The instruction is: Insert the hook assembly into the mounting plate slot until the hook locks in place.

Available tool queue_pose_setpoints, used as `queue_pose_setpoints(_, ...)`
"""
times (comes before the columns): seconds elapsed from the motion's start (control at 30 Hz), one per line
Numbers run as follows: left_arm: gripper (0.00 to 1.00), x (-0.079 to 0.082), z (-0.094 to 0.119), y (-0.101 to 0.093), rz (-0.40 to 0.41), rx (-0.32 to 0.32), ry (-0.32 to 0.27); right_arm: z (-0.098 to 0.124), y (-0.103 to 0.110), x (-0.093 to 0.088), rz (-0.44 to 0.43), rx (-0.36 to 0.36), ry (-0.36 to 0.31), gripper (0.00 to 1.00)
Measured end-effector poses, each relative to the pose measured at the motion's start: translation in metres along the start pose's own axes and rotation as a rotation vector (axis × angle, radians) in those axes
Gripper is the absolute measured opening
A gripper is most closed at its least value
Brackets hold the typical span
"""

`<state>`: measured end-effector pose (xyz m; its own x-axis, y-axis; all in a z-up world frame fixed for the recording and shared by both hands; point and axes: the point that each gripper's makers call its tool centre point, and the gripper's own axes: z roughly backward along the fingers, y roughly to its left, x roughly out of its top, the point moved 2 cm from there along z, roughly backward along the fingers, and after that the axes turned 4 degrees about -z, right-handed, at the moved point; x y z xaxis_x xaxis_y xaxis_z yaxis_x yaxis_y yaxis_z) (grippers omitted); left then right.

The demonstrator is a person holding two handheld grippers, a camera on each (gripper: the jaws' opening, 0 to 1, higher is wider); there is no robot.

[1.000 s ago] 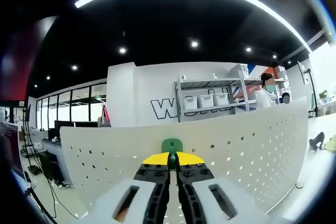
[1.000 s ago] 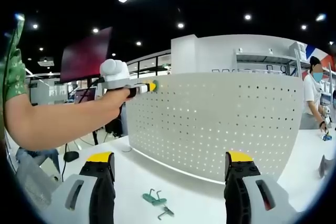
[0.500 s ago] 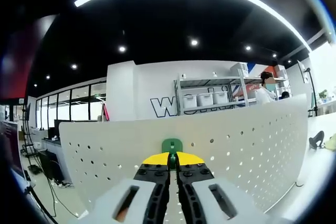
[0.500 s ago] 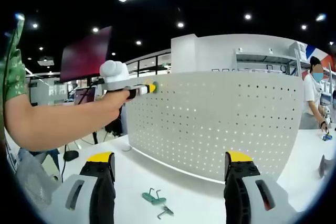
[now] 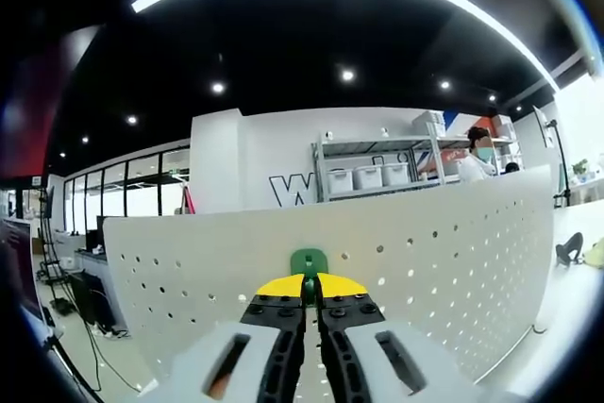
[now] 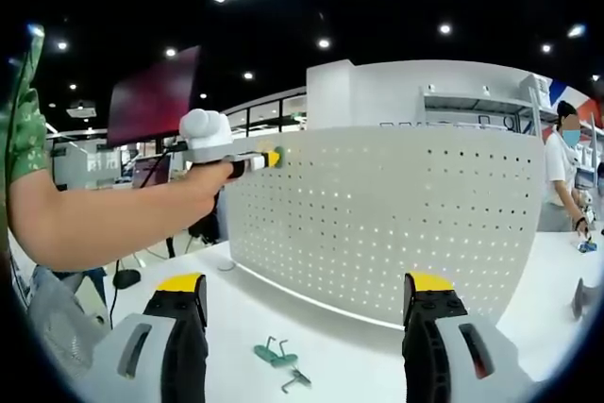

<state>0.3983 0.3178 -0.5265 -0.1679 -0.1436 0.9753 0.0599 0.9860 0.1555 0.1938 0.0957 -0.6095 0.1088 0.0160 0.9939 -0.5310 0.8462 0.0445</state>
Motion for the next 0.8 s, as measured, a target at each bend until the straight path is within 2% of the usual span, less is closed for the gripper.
queue_pose_setpoints(0.8,0.05,-0.0039,-0.0028,0.0014,-0.015,-0.008,0.011,0.0017,-0.0004,-0.0020,0.000,-0.001,0.005,0.87)
